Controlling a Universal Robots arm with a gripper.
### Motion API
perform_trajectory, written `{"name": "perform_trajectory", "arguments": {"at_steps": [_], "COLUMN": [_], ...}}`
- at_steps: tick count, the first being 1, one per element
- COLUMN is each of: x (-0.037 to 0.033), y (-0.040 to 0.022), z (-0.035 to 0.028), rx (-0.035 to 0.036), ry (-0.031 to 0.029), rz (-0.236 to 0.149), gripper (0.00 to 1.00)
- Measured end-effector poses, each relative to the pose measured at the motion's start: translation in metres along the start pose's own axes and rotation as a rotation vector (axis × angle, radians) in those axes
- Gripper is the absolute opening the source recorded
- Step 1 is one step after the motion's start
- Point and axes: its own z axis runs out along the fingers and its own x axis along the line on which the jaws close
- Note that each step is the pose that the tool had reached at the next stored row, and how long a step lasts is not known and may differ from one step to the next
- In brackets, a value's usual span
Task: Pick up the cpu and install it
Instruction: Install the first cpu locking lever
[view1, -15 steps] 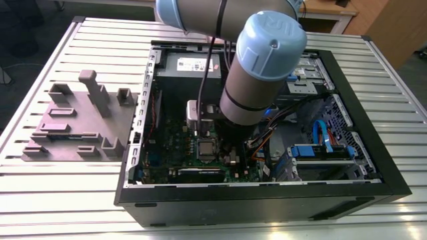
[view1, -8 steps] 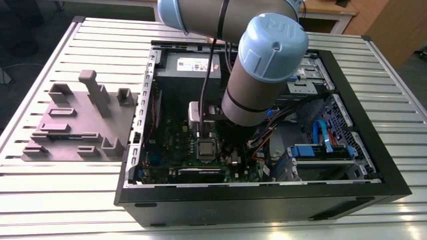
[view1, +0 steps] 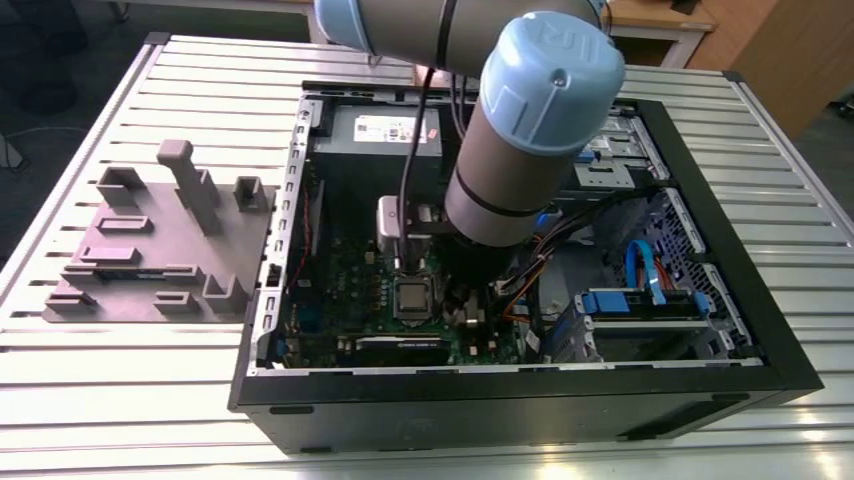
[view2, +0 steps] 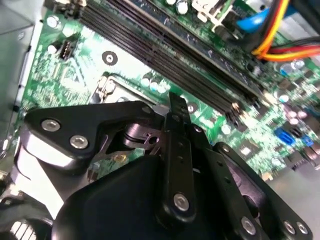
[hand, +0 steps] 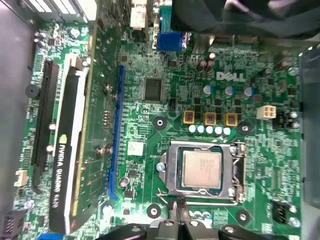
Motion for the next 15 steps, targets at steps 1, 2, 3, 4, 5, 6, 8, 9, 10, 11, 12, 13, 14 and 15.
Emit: {"name": "perform_trajectory", "arguments": {"at_steps": [1, 2, 3, 4, 5, 6, 8, 9, 10, 11, 12, 13, 14, 15], "x": [-0.0001, -0.0002, -0.0003, -0.0004, -0.0005, -0.0006, -0.0006, -0.0006, -0.0006, -0.0006, -0.0006, -0.0006, -0.0006, -0.0006], "y": [0.0003, 0.0007, 0.001, 0.0014, 0.0017, 0.0019, 0.0019, 0.0019, 0.0019, 0.0019, 0.0019, 0.0019, 0.0019, 0.0019], "z": [-0.0036, -0.0075, -0.0113, -0.0152, -0.0194, -0.0211, -0.021, -0.0211, -0.0211, -0.0212, -0.0213, -0.0215, -0.0215, -0.0216], "rx": [0.0, -0.0001, -0.0001, -0.0001, -0.0001, -0.0002, 0.0, -0.0001, -0.0001, -0.0001, -0.0001, -0.0001, -0.0001, -0.0001], "ry": [-0.0001, 0.0001, 0.0002, 0.0001, 0.0001, 0.0002, -0.0002, -0.0001, -0.0001, 0.0, 0.0, 0.0001, 0.0001, 0.0001], "rz": [0.0, 0.0, 0.0, 0.0, 0.0, 0.0, 0.0, 0.0, 0.0, 0.0, 0.0, 0.0, 0.0, 0.0], "gripper": [0.1, 0.1, 0.1, 0.1, 0.1, 0.1, 0.1, 0.1, 0.1, 0.1, 0.1, 0.1, 0.1, 0.1]}}
